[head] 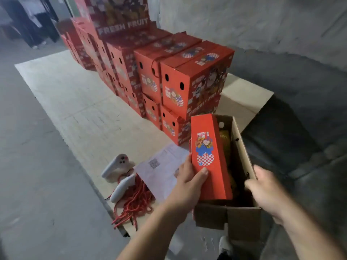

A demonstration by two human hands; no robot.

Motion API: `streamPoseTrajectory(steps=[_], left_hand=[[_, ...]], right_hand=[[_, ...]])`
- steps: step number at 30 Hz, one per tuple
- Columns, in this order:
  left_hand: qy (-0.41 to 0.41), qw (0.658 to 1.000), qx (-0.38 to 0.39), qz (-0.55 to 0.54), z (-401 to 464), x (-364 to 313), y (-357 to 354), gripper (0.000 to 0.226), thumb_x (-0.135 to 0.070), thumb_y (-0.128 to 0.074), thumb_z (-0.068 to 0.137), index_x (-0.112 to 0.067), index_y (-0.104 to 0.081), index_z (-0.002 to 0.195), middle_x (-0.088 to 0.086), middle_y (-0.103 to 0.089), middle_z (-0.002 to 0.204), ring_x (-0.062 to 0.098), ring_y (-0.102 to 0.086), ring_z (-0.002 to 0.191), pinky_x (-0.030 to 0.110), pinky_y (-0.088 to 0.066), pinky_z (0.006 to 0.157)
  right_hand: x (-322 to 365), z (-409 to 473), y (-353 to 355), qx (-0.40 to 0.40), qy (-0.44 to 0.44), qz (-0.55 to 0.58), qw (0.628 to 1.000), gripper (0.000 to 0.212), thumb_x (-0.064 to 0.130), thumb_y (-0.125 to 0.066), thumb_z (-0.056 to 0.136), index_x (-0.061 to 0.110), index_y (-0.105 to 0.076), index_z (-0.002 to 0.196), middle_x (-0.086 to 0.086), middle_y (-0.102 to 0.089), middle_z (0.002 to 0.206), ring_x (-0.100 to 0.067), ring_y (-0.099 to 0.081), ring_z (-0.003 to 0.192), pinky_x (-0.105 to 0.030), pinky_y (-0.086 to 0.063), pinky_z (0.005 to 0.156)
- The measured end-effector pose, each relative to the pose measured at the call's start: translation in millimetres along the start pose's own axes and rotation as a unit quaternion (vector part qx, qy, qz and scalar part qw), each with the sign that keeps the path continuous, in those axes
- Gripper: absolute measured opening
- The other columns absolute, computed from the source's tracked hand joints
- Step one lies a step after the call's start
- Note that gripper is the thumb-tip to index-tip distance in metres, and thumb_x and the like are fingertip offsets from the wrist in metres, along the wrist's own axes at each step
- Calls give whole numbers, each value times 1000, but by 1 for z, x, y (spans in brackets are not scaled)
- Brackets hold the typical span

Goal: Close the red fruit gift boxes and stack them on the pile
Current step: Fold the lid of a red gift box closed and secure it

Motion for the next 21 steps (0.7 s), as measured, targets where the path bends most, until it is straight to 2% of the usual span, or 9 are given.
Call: streamPoseTrajectory(steps=[1, 3, 5, 7, 11, 12, 15, 18, 21], left_hand=[[-10, 1000, -2, -7, -10, -5, 9, 52, -49, -61, 92, -51, -41, 141, -2, -51, 146, 18, -56, 133, 43, -51, 109], [-17, 999, 0, -36, -39, -11, 40, 58, -49, -62, 91, -48, -40, 145, 3, -50, 149, 22, -57, 133, 48, -51, 109], [-16, 998, 0, -60, -66, -17, 75, 54, -48, -66, 97, -51, -41, 144, 1, -52, 148, 20, -63, 128, 44, -57, 103], [-14, 997, -16, -73, -86, -19, 110, 55, -44, -69, 99, -50, -41, 145, 1, -55, 145, 20, -68, 122, 43, -60, 98], [-19, 994, -69, -84, -114, -28, 173, 80, -53, -73, 83, -47, -35, 153, 0, -58, 143, 24, -68, 121, 49, -59, 98], [-23, 993, -87, -81, -120, -29, 186, 82, -55, -71, 81, -47, -35, 154, -1, -56, 144, 23, -68, 122, 48, -59, 99], [-37, 989, -127, -69, -139, -32, 222, 86, -63, -70, 80, -52, -28, 154, -4, -51, 148, 20, -66, 124, 45, -59, 100], [-46, 986, -142, -78, -146, -34, 260, 90, -63, -71, 79, -52, -26, 156, -3, -48, 149, 19, -67, 123, 44, -60, 98], [-40, 986, -140, -80, -144, -36, 308, 89, -60, -72, 79, -50, -29, 156, 0, -48, 149, 21, -68, 121, 44, -61, 96]], right_hand=[[11, -13, -6, -2, 0, 8, 1000, 28, -1, -49, 100, 8, -57, 125, -11, -64, 115, -31, -60, 113, -36, -49, 84], [35, -43, -32, 4, 14, 19, 1000, 25, -3, -49, 100, 15, -55, 116, -6, -62, 101, -21, -58, 94, -27, -43, 69], [55, -68, -60, 7, 22, 24, 999, 26, -3, -49, 99, 14, -57, 117, -7, -65, 103, -17, -59, 89, -23, -43, 67], [70, -84, -89, 16, 28, 31, 999, 25, -4, -49, 98, 12, -61, 113, -10, -68, 96, -20, -62, 85, -23, -45, 61], [106, -91, -141, 32, 59, 42, 997, 24, -6, -51, 94, 10, -64, 107, -20, -68, 95, -36, -64, 92, -34, -47, 70], [113, -88, -153, 39, 63, 40, 996, 26, -7, -51, 92, 10, -65, 105, -18, -69, 93, -36, -65, 91, -34, -46, 68], [134, -85, -187, 58, 87, 41, 994, 35, -11, -49, 88, 17, -68, 98, 3, -73, 78, -25, -68, 83, -26, -47, 59], [158, -86, -225, 82, 106, 40, 990, 46, -7, -47, 90, 25, -68, 116, 8, -74, 89, -18, -68, 89, -19, -48, 60], [187, -85, -266, 88, 107, 47, 989, 49, 0, -47, 93, 29, -63, 130, 5, -73, 107, -23, -68, 106, -30, -55, 77]])
Point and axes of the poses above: each hand's wrist, its own z-axis towards the middle knuckle, its own y-axis out of the back of the hand, x = y × z, the point moved 8 cm from there along z, towards the middle knuckle
